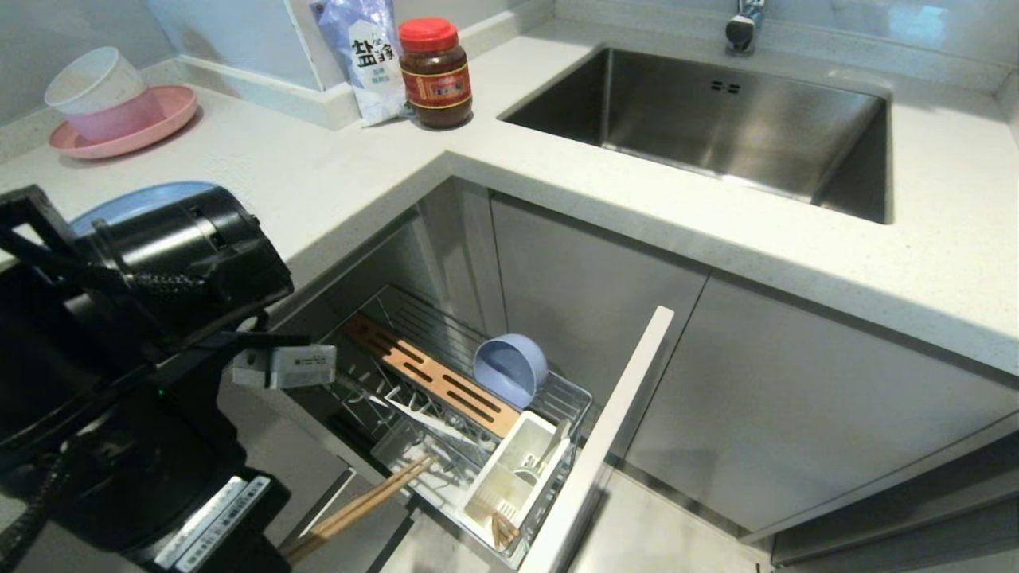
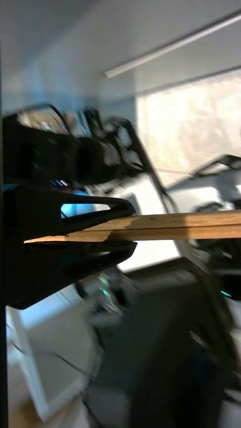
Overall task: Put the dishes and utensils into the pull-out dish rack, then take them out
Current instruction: Pick up the chopsticks and place it in the cupboard
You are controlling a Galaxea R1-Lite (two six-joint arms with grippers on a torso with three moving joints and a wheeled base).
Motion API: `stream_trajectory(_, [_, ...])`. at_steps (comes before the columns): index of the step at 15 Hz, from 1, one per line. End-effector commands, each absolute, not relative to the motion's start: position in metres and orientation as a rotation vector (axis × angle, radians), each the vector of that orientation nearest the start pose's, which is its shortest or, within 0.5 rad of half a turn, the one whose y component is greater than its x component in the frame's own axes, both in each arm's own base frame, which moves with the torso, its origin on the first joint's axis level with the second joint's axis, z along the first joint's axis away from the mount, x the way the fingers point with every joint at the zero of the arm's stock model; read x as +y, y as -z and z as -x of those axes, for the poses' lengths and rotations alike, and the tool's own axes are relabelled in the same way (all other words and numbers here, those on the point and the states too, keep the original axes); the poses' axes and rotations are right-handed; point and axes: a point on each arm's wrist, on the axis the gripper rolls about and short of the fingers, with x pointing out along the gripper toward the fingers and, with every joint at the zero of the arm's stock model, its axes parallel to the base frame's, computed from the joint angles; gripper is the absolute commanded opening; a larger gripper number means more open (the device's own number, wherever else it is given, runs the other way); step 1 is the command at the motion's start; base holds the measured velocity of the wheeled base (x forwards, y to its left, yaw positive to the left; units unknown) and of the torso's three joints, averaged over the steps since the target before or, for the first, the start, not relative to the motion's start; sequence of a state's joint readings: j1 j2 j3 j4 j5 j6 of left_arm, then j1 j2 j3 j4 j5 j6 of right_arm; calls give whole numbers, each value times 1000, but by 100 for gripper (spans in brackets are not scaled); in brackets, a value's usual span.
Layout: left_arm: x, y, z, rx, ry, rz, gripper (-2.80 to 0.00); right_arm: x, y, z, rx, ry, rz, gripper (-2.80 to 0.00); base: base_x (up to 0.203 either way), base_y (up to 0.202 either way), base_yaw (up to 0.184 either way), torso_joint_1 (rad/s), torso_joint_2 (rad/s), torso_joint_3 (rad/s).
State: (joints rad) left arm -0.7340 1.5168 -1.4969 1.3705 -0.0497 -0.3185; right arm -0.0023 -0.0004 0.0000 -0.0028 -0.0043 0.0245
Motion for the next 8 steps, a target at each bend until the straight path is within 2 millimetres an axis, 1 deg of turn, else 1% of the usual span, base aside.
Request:
stream_trajectory(1, [-118, -268, -130, 1447, 435, -258, -280, 0, -75, 23, -6, 7, -25, -280, 0, 0, 0, 0, 0, 0])
stream_trajectory(4, [-121, -265, -131, 1476, 492, -263, -280, 0, -75, 23, -6, 8, -25, -280, 0, 0, 0, 0, 0, 0])
stream_trajectory(6, [-126, -256, -136, 1516, 533, -293, -280, 0, -75, 23, -6, 8, -25, -280, 0, 0, 0, 0, 0, 0])
stream_trajectory(8, [-131, -246, -144, 1545, 530, -310, -280, 0, -75, 23, -6, 8, -25, -280, 0, 0, 0, 0, 0, 0])
